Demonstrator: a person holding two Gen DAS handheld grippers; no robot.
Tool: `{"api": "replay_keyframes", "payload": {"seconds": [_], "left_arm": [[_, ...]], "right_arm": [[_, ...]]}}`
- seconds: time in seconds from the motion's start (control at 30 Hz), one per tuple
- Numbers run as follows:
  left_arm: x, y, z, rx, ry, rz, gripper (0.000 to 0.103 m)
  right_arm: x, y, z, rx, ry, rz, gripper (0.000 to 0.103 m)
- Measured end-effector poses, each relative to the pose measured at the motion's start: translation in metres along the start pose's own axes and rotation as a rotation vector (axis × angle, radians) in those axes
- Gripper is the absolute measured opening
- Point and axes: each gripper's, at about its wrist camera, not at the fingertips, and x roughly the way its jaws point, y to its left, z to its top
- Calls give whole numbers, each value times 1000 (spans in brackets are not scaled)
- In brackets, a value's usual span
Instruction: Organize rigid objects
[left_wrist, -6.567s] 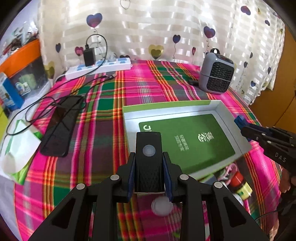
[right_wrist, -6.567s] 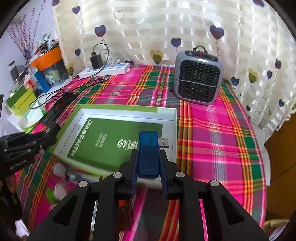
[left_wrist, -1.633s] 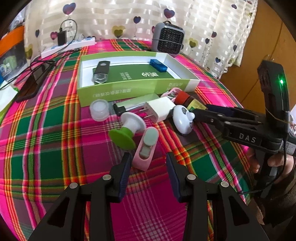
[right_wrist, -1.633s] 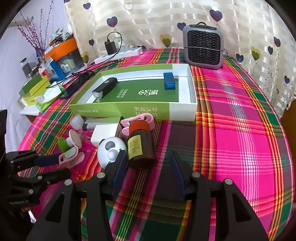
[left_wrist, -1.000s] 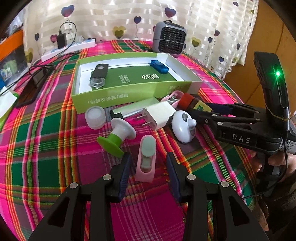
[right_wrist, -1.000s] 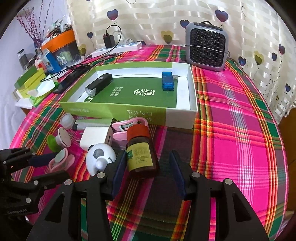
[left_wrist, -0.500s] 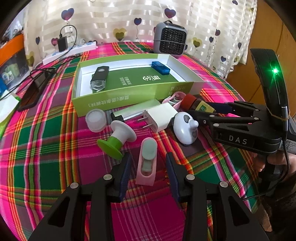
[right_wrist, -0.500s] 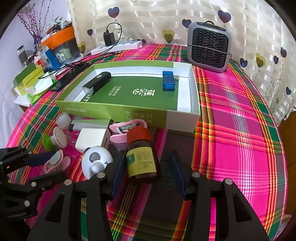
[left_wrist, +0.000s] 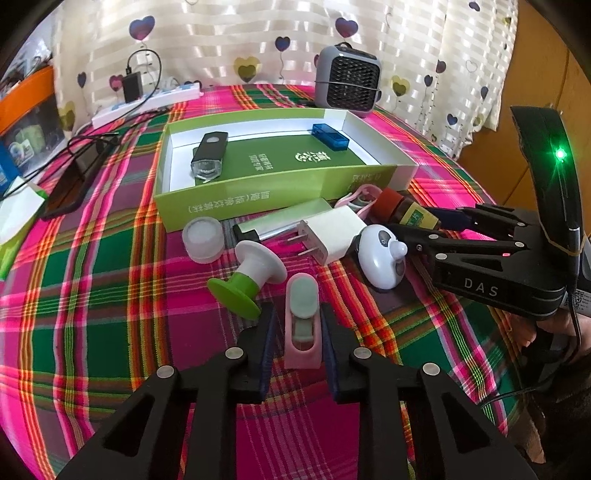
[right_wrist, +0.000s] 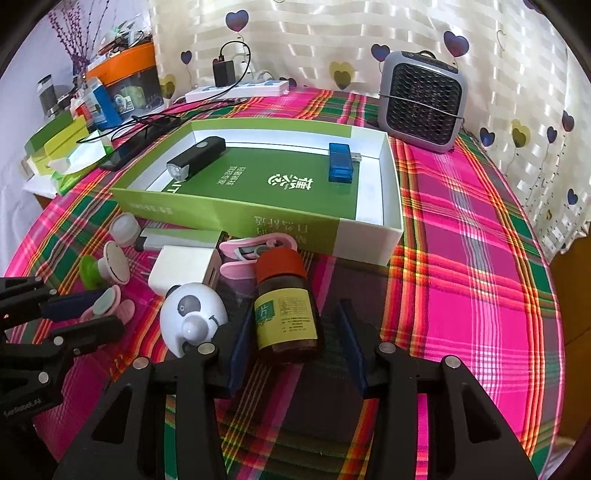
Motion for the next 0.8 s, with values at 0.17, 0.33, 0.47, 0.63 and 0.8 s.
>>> {"api": "replay_keyframes", "payload": {"seconds": [0.17,0.33,0.47,0.63,0.8], "left_arm": [[-1,1,0,-2,-1,3,19],[-1,2,-1,-3,-2,5,17],[-1,3,0,-3,-2,5,17],[-1,2,-1,-4,-2,5,17],[-1,2,-1,-3,-1,6,17]], "right_arm": [[0,0,0,0,-1,1,39],[0,2,0,-6,-2,1,36],[-1,4,-1,-16,-3,3,33],[-2,2,-2,-9,-6,5,33],[-2,1,-3,0,-6,8,33]]}}
